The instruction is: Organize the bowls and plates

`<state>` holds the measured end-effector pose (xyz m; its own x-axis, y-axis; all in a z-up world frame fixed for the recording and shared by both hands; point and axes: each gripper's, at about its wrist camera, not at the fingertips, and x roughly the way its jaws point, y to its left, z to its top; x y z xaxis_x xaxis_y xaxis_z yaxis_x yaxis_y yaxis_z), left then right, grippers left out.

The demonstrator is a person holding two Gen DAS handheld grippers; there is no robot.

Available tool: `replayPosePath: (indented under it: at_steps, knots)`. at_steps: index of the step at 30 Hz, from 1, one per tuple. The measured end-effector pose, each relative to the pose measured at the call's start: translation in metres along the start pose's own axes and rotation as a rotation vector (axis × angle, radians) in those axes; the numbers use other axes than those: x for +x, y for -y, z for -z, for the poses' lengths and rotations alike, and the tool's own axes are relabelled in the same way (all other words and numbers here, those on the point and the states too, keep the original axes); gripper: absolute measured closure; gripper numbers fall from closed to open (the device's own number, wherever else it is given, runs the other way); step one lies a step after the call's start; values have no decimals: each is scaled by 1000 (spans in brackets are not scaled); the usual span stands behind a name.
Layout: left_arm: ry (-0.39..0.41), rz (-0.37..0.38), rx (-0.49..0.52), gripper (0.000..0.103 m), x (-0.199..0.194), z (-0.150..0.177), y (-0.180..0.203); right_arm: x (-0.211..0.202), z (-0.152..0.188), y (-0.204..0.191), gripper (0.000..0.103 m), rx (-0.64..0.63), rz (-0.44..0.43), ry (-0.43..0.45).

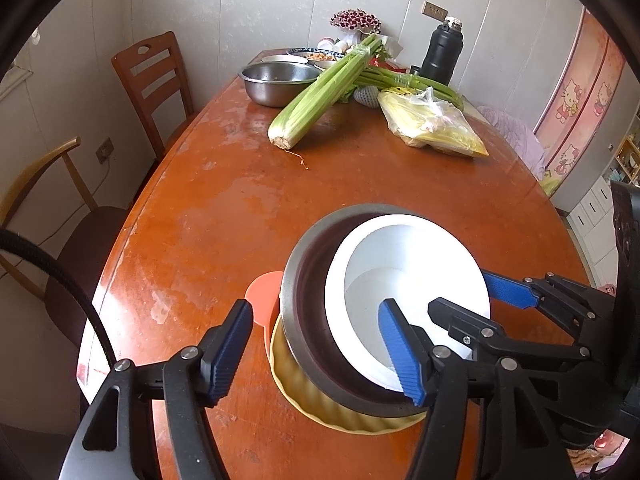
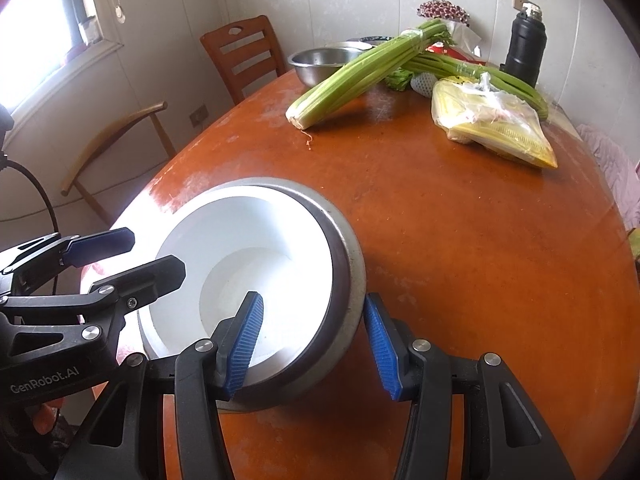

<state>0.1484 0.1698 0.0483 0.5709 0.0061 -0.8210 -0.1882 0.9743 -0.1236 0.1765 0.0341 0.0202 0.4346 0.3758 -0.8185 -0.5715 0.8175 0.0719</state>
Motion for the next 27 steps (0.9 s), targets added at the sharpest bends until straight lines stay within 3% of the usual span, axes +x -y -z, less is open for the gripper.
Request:
replayPosePath:
  at_steps: [15,27]
  knots:
    - [68,-28,14,31,-33,12,10,-37,8,-2,48,4,14,92]
    - [143,-35,13,29,-65,36,29,-72,37,3,47,9,18,151]
